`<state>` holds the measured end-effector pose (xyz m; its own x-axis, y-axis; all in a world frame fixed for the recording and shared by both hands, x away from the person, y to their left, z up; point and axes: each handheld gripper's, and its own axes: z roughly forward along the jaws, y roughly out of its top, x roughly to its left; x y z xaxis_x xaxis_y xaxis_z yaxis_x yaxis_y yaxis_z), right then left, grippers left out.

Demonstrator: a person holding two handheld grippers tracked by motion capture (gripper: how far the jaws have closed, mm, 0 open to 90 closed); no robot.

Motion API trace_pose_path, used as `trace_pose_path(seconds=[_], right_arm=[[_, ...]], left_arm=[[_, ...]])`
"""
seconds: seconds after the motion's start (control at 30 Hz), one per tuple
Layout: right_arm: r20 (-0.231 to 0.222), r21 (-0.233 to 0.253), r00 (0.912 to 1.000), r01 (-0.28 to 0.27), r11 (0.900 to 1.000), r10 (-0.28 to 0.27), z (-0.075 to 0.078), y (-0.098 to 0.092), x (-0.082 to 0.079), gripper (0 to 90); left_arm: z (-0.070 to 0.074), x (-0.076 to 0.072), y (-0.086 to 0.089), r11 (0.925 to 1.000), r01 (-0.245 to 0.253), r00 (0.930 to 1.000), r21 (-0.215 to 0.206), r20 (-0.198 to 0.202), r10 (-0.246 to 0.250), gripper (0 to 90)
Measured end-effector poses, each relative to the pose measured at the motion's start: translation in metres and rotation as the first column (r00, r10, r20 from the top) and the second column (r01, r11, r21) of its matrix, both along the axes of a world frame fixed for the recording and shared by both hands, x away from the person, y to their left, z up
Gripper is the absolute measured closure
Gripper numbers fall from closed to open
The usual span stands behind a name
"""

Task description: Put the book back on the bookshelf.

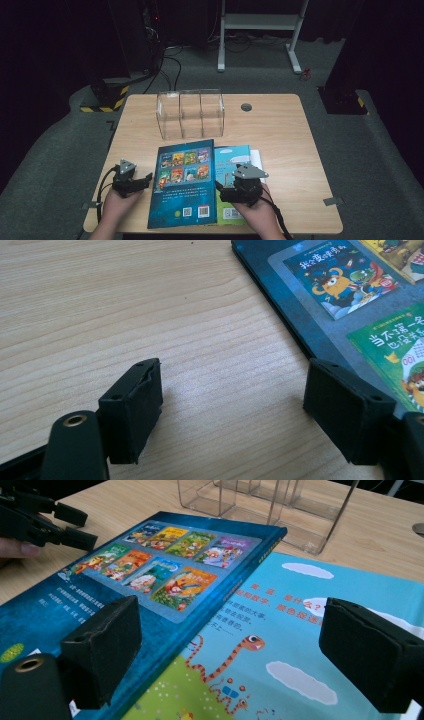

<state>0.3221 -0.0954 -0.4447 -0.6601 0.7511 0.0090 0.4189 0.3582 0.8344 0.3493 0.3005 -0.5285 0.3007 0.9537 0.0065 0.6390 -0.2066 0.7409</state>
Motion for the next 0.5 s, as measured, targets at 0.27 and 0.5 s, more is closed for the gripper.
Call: trace_pose_path(seconds=[0.27, 0.5], right_arm=[[-0.001, -0.033, 0.9997, -0.026, 0.999, 0.026, -0.002, 0.008, 0.000, 9.8], [0.000, -0.061, 0.9997, -0.026, 0.998, 0.026, -0.005, 0.010, -0.001, 10.0]], left_arm=[[0.007, -0.003, -0.001, 0.9951, 0.023, 0.9991, -0.096, -0.033, -0.027, 29.2], [0.010, -0.007, -0.014, 0.9800, 0.076, 0.9933, -0.184, -0.072, -0.090, 24.9]])
